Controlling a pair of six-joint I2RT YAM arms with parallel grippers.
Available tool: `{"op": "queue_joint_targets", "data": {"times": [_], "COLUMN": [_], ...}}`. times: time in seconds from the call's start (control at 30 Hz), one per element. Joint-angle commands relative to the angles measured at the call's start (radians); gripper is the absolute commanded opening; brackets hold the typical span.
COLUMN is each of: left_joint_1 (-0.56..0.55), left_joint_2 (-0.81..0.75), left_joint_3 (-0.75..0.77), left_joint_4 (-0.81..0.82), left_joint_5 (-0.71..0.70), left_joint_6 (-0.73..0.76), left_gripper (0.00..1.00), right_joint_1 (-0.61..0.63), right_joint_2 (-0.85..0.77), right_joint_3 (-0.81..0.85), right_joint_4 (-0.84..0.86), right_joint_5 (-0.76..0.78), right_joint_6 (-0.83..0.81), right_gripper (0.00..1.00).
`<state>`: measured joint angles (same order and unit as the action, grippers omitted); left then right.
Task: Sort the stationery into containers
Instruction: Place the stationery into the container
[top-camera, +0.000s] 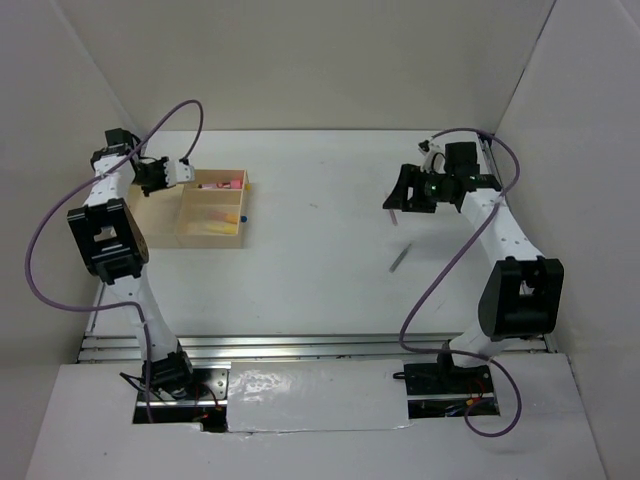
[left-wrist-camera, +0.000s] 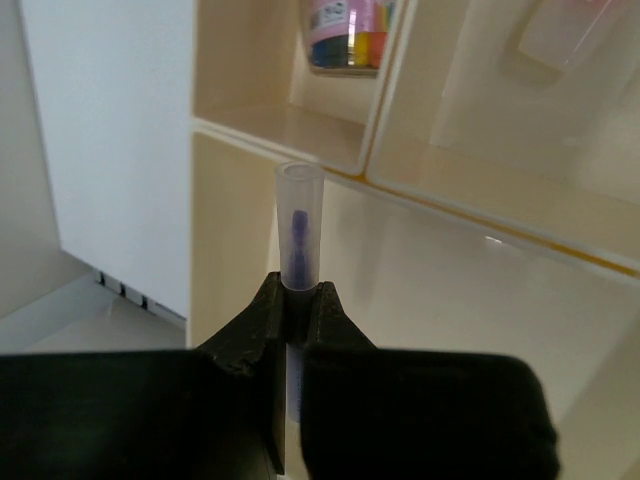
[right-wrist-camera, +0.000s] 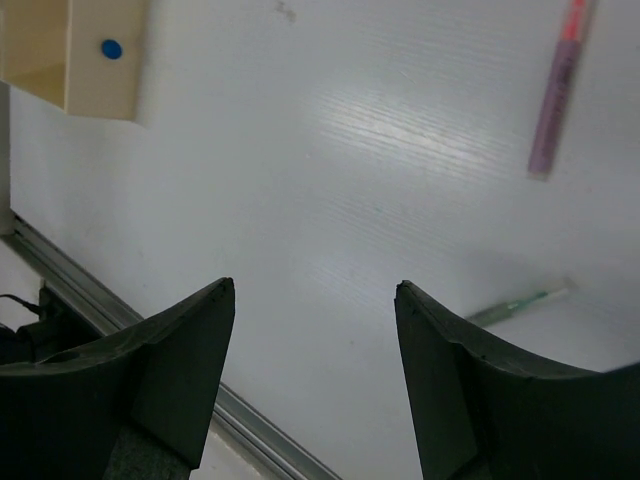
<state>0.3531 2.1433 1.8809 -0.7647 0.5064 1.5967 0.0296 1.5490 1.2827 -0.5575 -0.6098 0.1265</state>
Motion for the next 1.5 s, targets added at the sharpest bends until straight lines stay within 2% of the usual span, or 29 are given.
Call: {"op": "queue_joint_targets", "data": {"times": [0.0, 0.13, 0.3, 0.4, 0.6, 0.7, 0.77, 0.9, 0.93, 0.97, 1.07, 1.37, 1.47], "left_joint_1": [-0.005, -0.016, -0.017, -0.017, 0.012, 0.033, 0.032, 0.018, 0.014, 0.007, -0.002, 0.001, 0.007], "left_joint_2": [0.058, 0.096, 0.138, 0.155, 0.136, 0.096, 0.093, 0.105, 0.116, 0.122, 0.136, 0.107, 0.040], "left_joint_3": [0.015, 0.006, 0.000, 0.010, 0.029, -0.002, -0.008, -0.014, -0.011, -0.011, -0.012, 0.001, 0.011], "left_joint_4": [-0.001, 0.077, 0.126, 0.130, 0.128, 0.153, 0.131, 0.128, 0.120, 0.122, 0.139, 0.165, 0.246], "left_joint_5": [-0.035, -0.078, -0.123, -0.131, -0.060, -0.013, -0.028, -0.066, -0.072, -0.081, -0.106, -0.086, -0.034], "left_joint_6": [0.091, 0.051, 0.062, 0.074, 0.062, 0.037, 0.075, 0.069, 0.068, 0.065, 0.055, 0.008, -0.108], "left_gripper": [0.00, 0.09, 0.15, 0.13, 0.08, 0.08, 0.10, 0.23, 0.28, 0.37, 0.52, 0.55, 0.56], "right_joint_1": [-0.072, -0.117, -0.152, -0.154, -0.155, -0.155, -0.155, -0.154, -0.152, -0.152, -0.152, -0.155, -0.157], "right_joint_2": [0.011, 0.017, 0.022, 0.040, 0.022, 0.026, 0.034, 0.065, 0.066, 0.068, 0.066, 0.106, 0.109], "right_joint_3": [0.035, 0.027, -0.002, 0.001, -0.014, -0.016, -0.014, 0.004, 0.007, 0.007, 0.004, 0.012, -0.008], "right_joint_4": [-0.111, -0.171, -0.180, -0.197, -0.196, -0.194, -0.188, -0.188, -0.191, -0.196, -0.208, -0.237, -0.226], "right_joint_5": [0.077, 0.159, 0.156, 0.150, 0.147, 0.148, 0.142, 0.145, 0.151, 0.154, 0.176, 0.217, 0.258], "right_joint_6": [-0.056, -0.042, -0.018, -0.014, -0.018, -0.024, -0.021, -0.002, 0.007, 0.009, 0.010, 0.045, 0.091], "right_gripper": [0.72, 0.74, 0.75, 0.75, 0.75, 0.75, 0.75, 0.75, 0.75, 0.75, 0.75, 0.75, 0.75]}}
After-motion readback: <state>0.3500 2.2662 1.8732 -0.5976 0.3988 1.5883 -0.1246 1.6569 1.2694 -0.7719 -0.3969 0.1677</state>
